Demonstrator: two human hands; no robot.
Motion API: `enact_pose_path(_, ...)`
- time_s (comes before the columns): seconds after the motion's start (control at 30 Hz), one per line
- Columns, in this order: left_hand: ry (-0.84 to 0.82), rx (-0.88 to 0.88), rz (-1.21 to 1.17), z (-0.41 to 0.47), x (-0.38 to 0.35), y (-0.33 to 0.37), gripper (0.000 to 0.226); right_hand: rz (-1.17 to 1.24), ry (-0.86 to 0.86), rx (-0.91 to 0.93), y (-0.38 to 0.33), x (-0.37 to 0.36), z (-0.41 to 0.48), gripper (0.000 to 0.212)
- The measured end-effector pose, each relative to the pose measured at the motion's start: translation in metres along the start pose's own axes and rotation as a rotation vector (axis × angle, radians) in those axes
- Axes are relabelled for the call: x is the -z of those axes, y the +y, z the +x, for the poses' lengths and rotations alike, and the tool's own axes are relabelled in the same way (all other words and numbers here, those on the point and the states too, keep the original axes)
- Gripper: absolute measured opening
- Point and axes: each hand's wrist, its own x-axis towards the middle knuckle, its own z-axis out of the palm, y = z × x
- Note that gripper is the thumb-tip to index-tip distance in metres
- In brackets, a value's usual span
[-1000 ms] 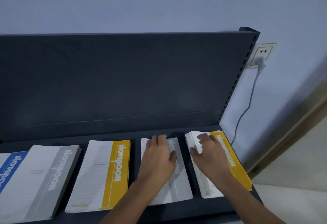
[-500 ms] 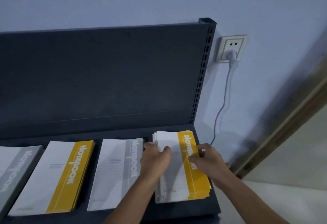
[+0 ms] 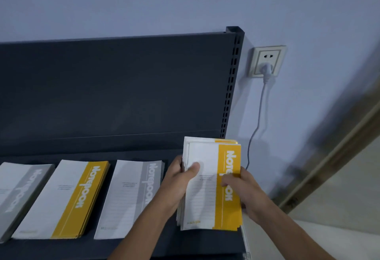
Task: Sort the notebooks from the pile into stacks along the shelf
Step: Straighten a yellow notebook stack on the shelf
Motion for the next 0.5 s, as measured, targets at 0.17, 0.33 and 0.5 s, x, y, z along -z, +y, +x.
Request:
enact_pose_path(0.17,-0.156,-0.228,-0.011,-0.024,0.013,0.005,0.046,0.0,0.041,0.261,-0.003,0.003,-0.022,0.027)
enact_pose_path(0.33,-0.202,-0.198,0.191,-0.037,0.027,0.003,0.057,-0.042,-0.005,0.36,0.011,-0.008,-0.033,0.041)
enact_pose_path(0.5,-0.233,-0.193,0.36,-0.039,0.028,-0.003,0.071,-0.013,-0.02,0.366,0.018,-0.009,-0.033,0.053)
